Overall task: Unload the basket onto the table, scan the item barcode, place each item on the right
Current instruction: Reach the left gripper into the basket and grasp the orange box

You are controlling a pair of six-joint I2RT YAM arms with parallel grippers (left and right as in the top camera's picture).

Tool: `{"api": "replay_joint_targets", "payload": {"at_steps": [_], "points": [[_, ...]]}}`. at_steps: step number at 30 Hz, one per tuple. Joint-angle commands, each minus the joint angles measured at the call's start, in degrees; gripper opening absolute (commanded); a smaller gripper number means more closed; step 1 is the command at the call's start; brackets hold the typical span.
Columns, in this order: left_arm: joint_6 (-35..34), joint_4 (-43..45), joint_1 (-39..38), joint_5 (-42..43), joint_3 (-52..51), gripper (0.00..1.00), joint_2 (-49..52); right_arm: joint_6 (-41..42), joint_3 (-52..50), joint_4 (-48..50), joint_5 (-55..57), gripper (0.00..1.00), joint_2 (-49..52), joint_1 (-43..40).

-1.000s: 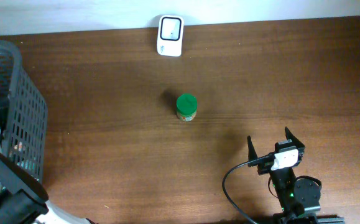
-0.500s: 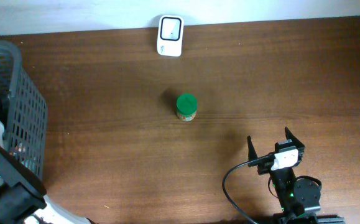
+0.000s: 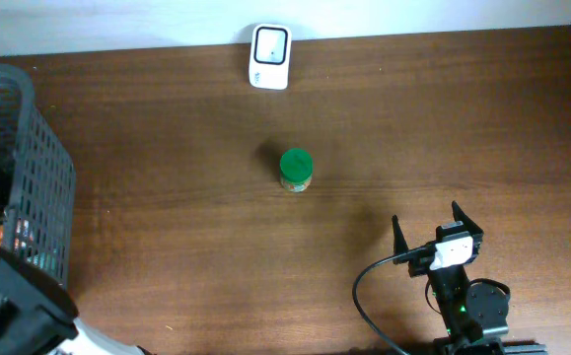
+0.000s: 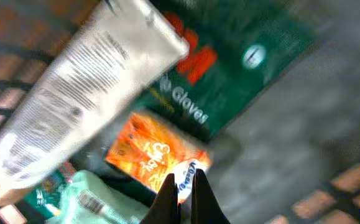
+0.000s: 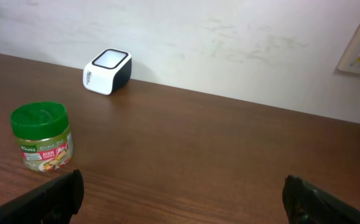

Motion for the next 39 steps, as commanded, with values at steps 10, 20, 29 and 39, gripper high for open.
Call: {"api": "replay_joint_targets", "payload": {"at_steps": [10,20,29,39], "points": [[-0.5,5.7,-8.0,1.7,3.6,0.0,-28.2,0.8,-0.5,0.0,-0.3,0.98,-0.5,-0.4],[-0.6,-2.4,-6.2,1.9,3.6,0.54,-24.9,0.8,-0.5,0.0,-0.3,0.98,-0.5,-0.4],[-5.6,-10.1,2.6,6.7,3.5,0.59,-7.0,0.8,-0.5,0.0,-0.3,0.98,-0.5,-0.4],[-13.7,-8.4,3.9,1.7,3.5,0.58,7.8,0.8,-0.5,0.0,-0.3,0.98,-0.5,-0.4]]}}
